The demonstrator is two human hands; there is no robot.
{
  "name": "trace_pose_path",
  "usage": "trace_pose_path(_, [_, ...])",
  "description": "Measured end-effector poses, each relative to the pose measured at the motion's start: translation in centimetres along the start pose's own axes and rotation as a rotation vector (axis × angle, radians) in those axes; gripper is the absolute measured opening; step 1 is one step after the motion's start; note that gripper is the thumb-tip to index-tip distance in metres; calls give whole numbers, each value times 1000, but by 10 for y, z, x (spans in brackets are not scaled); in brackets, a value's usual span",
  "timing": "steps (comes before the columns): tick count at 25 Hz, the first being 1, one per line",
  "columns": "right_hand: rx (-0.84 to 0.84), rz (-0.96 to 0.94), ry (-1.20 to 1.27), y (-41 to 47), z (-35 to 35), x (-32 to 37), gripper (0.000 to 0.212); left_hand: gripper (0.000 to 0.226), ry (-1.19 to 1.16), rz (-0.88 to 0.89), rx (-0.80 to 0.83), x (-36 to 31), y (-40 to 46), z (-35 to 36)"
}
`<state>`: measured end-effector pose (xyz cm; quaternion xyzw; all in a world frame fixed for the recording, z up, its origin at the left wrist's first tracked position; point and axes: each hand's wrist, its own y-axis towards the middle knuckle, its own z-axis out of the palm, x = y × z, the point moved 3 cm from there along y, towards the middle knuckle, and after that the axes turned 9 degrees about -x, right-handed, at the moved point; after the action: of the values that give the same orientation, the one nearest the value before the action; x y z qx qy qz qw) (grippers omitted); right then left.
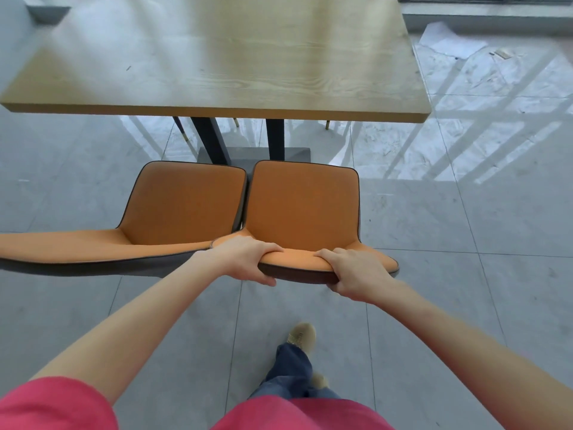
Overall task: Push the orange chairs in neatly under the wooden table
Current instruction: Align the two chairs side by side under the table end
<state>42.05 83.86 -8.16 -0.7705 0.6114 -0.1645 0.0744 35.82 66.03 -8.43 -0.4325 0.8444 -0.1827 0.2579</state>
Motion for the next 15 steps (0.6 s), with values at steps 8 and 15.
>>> trace_pose_path(8, [107,-43,26,-23,6,-9,51,58,-46,0,-21,-19,-7,25])
trace_pose_path(15, [-74,-27,-9,-28,7,18,77,76,-143,4,-170,-21,-37,17])
